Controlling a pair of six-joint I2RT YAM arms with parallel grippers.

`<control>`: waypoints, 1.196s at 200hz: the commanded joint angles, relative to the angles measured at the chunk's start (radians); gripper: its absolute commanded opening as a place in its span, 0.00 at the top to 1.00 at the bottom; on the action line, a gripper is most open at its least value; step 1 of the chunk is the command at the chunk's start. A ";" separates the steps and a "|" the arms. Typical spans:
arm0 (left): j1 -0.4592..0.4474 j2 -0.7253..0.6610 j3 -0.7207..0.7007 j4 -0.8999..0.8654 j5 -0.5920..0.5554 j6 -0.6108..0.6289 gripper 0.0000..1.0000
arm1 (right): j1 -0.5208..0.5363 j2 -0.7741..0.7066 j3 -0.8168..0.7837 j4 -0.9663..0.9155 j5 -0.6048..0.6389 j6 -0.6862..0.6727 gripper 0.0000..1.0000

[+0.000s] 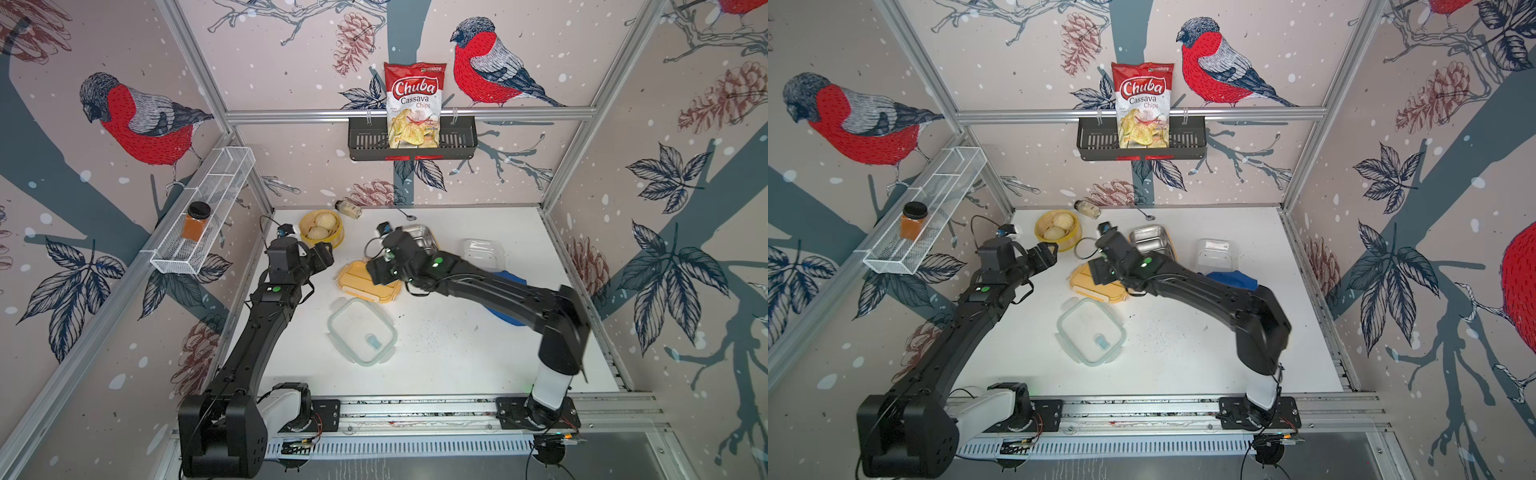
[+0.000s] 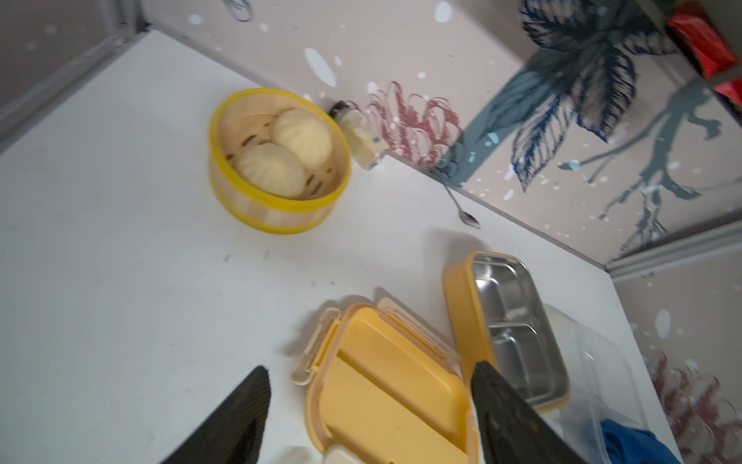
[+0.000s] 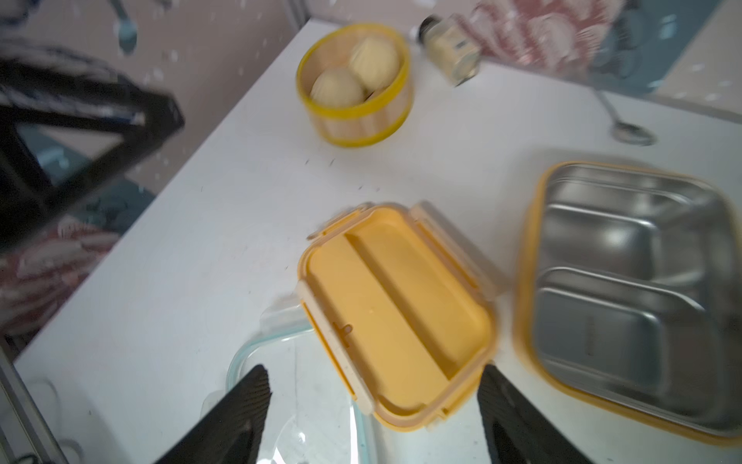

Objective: Wipe the insides of the lunch boxes
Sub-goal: Place the lid at the center of the board, then pick up the cleaning item at the center of the board.

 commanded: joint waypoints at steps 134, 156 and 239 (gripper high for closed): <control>-0.387 0.380 0.235 0.141 0.026 0.126 0.21 | -0.778 -0.530 -0.782 -0.081 -0.155 0.355 0.11; -0.387 0.392 0.236 0.141 0.028 0.134 0.21 | -0.786 -0.528 -0.819 -0.044 -0.205 0.346 0.18; -0.385 0.397 0.235 0.141 0.022 0.140 0.20 | -0.793 -0.520 -0.902 0.084 -0.199 0.327 0.32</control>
